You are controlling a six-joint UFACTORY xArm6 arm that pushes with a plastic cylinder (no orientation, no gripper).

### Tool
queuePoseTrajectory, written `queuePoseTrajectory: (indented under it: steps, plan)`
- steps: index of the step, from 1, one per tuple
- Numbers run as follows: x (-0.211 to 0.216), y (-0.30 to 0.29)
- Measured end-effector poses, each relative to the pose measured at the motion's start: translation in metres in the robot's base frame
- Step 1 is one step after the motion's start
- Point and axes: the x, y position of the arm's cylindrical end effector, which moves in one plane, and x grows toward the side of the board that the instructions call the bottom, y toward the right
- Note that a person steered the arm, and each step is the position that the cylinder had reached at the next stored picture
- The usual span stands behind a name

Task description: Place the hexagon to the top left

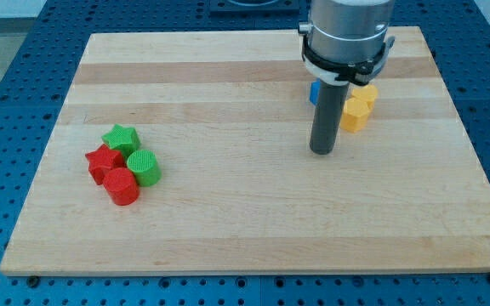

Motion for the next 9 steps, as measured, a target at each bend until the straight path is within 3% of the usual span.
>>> queuePoseTrajectory:
  steps: [1, 3, 5, 9]
  plan:
    - [0.0, 0.0]
    - [-0.012, 0.078]
    - [-0.046, 0.078]
    - [-0.069, 0.07]
